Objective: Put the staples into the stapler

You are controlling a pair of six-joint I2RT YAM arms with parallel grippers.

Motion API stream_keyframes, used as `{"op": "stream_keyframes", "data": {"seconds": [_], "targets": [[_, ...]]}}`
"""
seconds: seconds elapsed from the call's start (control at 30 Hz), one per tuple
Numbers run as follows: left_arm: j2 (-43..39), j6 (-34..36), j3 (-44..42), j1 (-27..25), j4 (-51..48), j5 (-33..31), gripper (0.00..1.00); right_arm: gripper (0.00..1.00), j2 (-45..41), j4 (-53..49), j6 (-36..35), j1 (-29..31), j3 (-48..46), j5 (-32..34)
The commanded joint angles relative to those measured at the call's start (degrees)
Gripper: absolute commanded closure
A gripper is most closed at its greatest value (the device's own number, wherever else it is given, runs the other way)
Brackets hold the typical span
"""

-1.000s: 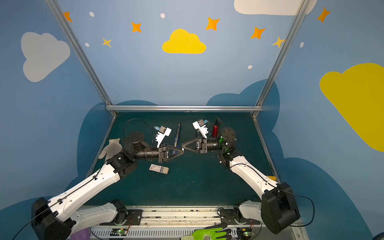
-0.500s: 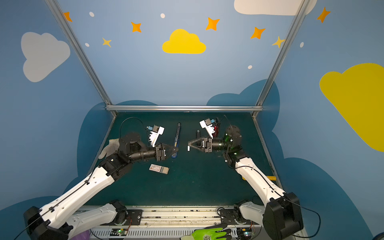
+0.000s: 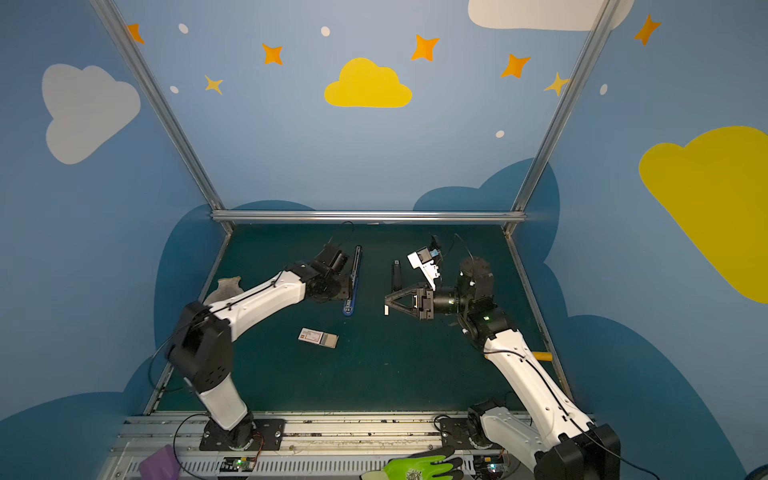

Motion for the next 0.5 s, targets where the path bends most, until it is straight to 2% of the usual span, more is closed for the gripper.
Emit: {"op": "stream_keyframes", "data": {"seconds": [0.0,0.13,0.23,0.37,0.47], "targets": [[6.65,1.39,5.86,0.21,-7.90,-6.92,0.36,0.85,-1.39,-1.58,-1.51,-0.51,-0.75,-1.29],[13.23,1.18,10.86,0.08,-9.13,-6.89,0.38,0.85,-2.31,-2.29,-1.82,-1.05,-0.97,-1.53],[16.71,1.20,13.90,0.03,-10.81,-5.80,0.47,0.85,-2.47,-2.30,-1.82,-1.41,-1.23,-1.68],[18.59,1.15,15.27,-0.63,-11.05,-2.25,0.72,0.85,-2.10,-1.94,-1.82,-1.76,-1.41,-1.95],[18.68,0.56,15.02,-1.97,-11.44,-1.03,0.82,0.85,-1.66,-1.32,-1.56,-2.07,-1.57,-2.35]]}}
